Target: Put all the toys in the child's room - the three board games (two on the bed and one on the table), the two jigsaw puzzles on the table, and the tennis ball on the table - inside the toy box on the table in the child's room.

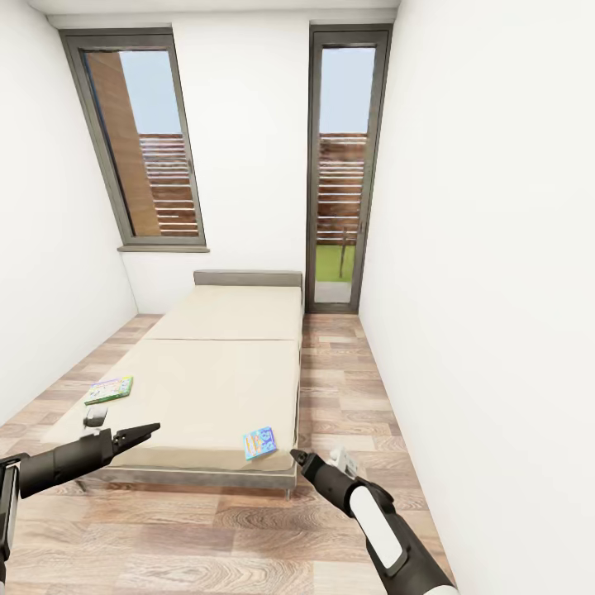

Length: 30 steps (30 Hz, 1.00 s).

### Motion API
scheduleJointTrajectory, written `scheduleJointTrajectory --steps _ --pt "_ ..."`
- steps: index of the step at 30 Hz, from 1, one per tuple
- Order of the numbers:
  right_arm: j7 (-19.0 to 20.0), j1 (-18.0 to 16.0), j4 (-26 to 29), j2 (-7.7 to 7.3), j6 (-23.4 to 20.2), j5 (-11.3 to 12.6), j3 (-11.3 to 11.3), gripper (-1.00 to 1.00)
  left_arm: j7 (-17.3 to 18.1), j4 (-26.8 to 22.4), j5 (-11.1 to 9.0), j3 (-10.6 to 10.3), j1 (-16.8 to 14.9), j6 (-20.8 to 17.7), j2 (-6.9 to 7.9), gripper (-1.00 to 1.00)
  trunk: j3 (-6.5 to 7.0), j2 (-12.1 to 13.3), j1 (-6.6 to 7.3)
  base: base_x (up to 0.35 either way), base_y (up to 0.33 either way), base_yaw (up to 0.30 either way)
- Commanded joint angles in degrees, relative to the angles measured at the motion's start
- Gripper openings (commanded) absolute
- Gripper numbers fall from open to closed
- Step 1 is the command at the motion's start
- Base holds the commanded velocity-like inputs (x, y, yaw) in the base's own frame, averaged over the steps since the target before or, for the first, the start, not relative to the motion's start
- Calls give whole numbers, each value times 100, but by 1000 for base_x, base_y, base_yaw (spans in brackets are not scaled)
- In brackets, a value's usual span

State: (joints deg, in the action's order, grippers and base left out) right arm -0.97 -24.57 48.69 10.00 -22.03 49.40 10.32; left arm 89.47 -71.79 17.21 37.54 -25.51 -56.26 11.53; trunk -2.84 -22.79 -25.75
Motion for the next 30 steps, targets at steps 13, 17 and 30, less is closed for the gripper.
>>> scheduleJointTrajectory --steps 13,17,30 --pt "-9 -4 -8 0 -12 34 -15 100 53 -2 86 -2 -7 -30 -46 100 -13 -13 -4 0 0 0" --pt "-9 -4 -9 0 -12 36 -19 100 53 2 96 -6 -7 -35 -51 100 -13 -13 -4 0 0 0" --pt "24 -9 68 0 -12 56 -38 100 -1094 1150 137 32 -71 -52 -34 100 -13 -13 -4 0 0 0"
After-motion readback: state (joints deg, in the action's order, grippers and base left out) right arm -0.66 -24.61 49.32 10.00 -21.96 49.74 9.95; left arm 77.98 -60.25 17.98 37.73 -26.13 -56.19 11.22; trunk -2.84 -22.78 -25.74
